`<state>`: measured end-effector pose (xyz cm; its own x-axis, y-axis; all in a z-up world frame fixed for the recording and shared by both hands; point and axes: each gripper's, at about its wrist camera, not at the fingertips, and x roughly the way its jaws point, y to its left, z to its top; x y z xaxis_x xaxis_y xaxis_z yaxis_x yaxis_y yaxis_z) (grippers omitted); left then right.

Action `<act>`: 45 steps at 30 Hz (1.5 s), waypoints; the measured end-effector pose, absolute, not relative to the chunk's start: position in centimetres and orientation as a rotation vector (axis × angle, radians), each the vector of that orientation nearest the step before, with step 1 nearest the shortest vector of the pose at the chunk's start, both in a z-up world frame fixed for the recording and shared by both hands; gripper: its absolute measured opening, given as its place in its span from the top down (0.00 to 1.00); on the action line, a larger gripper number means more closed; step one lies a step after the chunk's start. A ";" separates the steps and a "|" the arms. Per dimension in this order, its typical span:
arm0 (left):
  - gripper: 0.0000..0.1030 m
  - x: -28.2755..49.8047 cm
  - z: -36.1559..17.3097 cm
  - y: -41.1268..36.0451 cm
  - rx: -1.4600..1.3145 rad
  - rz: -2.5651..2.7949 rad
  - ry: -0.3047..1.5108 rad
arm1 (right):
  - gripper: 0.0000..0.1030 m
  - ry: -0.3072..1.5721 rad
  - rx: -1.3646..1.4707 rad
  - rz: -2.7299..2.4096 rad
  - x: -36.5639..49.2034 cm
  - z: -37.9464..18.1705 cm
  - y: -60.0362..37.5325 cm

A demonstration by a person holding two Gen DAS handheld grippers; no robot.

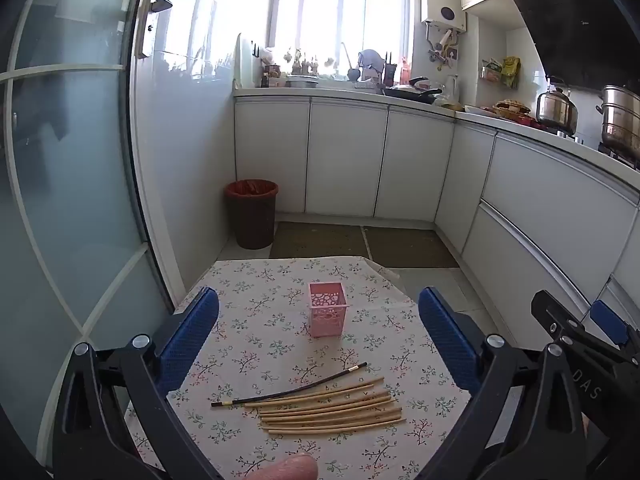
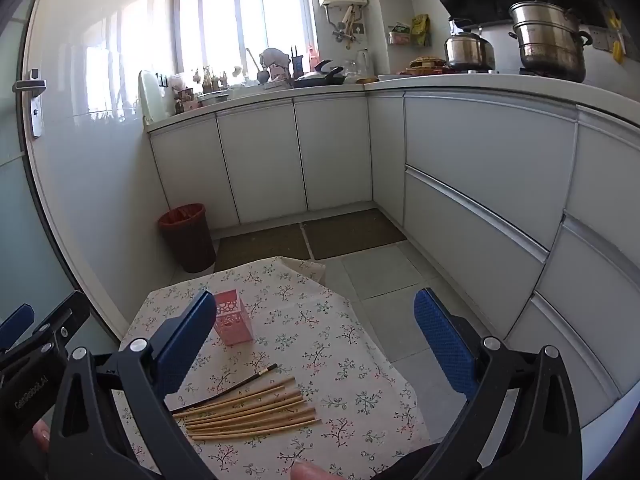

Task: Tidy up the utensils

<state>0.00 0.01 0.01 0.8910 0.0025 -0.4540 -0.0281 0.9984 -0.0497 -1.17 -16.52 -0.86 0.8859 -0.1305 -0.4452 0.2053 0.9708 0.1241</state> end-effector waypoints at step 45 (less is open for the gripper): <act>0.07 0.2 -0.1 0.4 -0.070 0.053 0.486 | 0.06 0.487 0.156 -0.187 -0.7 -1.3 -16.3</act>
<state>0.20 0.40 -0.09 0.8829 0.0346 -0.4683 -0.0680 0.9962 -0.0546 -0.73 -16.35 -1.35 0.8674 -0.1408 -0.4773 0.2147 0.9711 0.1038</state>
